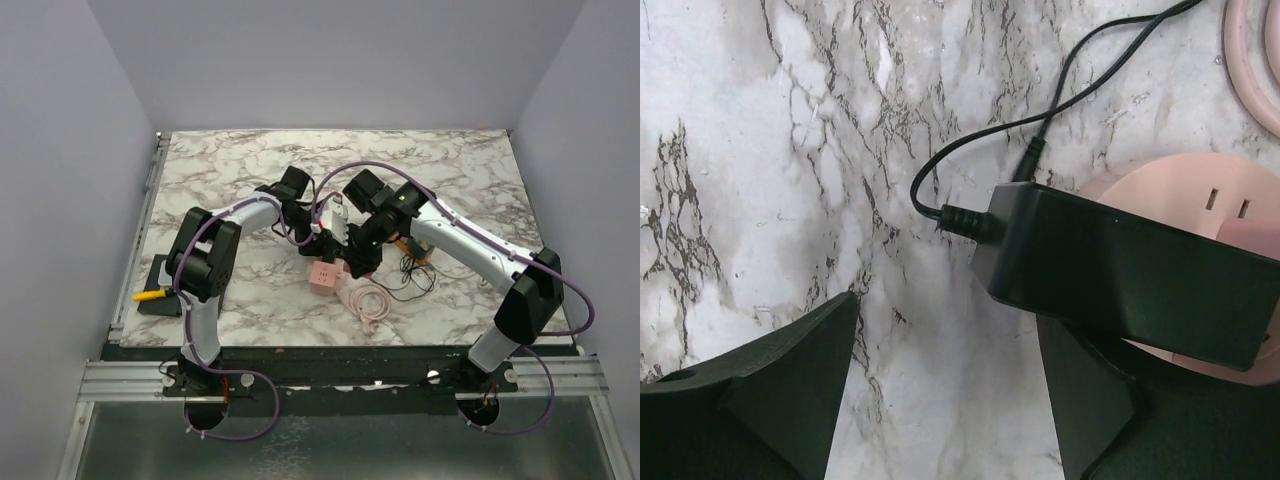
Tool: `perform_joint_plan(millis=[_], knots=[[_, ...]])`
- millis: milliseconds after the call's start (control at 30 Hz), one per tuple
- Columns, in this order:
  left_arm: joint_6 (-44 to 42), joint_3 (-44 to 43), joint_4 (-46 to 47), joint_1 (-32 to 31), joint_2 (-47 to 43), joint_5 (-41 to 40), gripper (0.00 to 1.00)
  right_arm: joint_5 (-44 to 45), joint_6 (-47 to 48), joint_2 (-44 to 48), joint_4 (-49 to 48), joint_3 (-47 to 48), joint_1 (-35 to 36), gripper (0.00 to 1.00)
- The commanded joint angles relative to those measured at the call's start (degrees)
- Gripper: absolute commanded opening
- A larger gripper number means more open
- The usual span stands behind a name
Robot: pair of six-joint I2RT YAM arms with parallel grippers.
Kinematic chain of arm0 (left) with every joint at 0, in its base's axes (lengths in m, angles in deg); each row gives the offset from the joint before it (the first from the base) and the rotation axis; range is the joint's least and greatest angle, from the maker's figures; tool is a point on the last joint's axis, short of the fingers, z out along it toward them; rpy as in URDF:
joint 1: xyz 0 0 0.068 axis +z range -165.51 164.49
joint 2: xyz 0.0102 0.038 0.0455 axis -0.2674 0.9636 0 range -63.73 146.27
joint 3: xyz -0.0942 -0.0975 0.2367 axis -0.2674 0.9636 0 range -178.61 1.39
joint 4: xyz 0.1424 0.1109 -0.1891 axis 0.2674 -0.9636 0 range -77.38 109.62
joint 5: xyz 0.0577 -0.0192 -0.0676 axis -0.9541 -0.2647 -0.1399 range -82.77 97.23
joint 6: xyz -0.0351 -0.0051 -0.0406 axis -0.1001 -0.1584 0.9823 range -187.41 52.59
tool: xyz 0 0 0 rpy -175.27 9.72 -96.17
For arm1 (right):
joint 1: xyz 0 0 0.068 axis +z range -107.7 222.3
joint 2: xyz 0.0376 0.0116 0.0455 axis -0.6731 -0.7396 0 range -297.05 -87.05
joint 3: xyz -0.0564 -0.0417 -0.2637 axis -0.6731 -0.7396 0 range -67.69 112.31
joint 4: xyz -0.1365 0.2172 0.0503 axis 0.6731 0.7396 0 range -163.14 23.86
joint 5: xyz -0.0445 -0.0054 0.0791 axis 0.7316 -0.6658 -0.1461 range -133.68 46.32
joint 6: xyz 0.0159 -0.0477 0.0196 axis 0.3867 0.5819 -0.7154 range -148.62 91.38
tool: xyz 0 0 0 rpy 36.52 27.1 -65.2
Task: Insert the plug
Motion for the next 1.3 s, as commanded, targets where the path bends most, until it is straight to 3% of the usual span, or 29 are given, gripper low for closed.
perform_joint_plan(millis=[0,133,233,633,900,1267], knots=[[3.4,-1.0,-0.3,-1.4,0.5,-5.0,0.75,-3.4,-1.1,0.1,-5.5,2.1,3.6,0.01],[7.5,-2.4,-0.3,1.1,-1.6,-6.9,0.83,-1.5,-3.9,-2.0,-3.8,5.3,4.0,0.01],[9.7,-3.5,-0.3,3.9,-3.8,-6.5,0.98,-0.7,-5.0,-4.1,-1.3,8.7,4.0,0.01],[20.3,-6.9,0.7,18.3,-9.7,-4.3,0.99,1.4,-6.2,-13.1,5.1,19.3,4.9,0.01],[30.4,-1.9,5.5,28.0,-9.9,-2.3,0.99,2.7,-6.3,-18.1,8.1,24.0,6.0,0.01],[30.7,2.9,6.1,28.7,-12.3,-6.7,0.99,13.4,-7.3,-24.4,11.8,29.2,8.7,0.01]])
